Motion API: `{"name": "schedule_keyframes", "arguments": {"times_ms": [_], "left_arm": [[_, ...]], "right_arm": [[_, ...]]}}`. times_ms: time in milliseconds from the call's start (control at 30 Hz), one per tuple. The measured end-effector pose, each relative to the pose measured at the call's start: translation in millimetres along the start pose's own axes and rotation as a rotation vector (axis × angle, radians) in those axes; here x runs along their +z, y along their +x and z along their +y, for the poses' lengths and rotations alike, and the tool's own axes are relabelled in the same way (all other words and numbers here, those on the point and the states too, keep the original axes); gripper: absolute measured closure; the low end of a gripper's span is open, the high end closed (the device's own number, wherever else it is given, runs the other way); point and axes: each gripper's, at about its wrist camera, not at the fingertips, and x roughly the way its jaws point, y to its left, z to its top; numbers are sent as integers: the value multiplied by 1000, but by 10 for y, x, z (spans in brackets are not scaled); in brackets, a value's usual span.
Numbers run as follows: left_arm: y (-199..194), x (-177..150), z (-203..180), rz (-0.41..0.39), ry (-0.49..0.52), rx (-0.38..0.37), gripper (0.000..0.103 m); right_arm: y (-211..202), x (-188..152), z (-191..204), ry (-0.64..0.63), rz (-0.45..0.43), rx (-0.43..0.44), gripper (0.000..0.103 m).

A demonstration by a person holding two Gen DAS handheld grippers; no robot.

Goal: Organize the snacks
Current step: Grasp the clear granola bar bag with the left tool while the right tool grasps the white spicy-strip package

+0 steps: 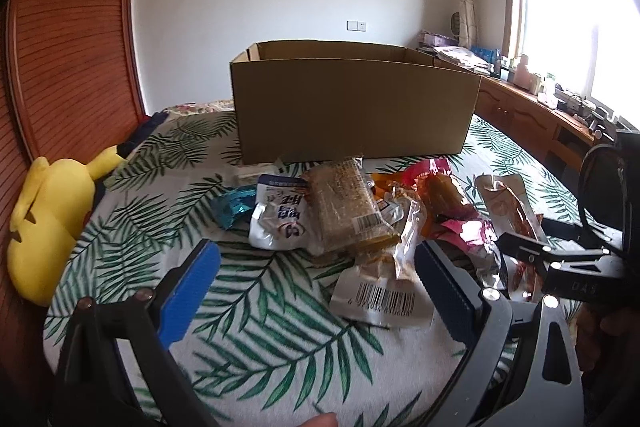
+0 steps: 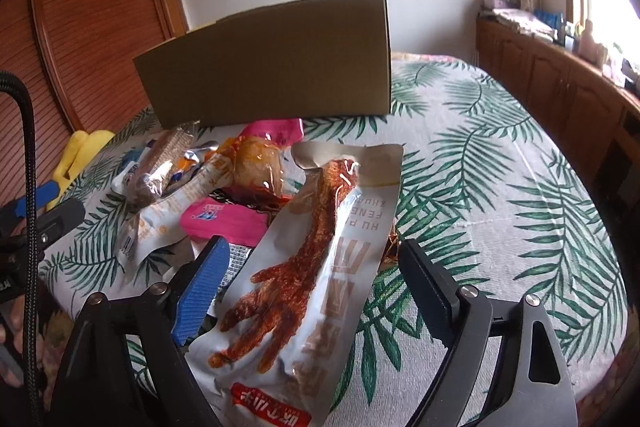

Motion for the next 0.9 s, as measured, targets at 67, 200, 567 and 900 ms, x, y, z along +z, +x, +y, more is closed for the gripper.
{"name": "schedule_keyframes", "arguments": {"times_ms": [67,200,567,900], "left_arm": [[59,42,11,17,-3,-15,4],[166,157,25,35,1,-36,6],[491,459,-22,123,30,-105,16],[919,531,-142,281,58,-120,30]], "right_arm": [[24,4,-19,6,9,2,20],[64,4,-63,13,25,-4,25],[83,67,-123,-5,10,-45,52],[10,222,-193,-26,-16,-40,77]]}}
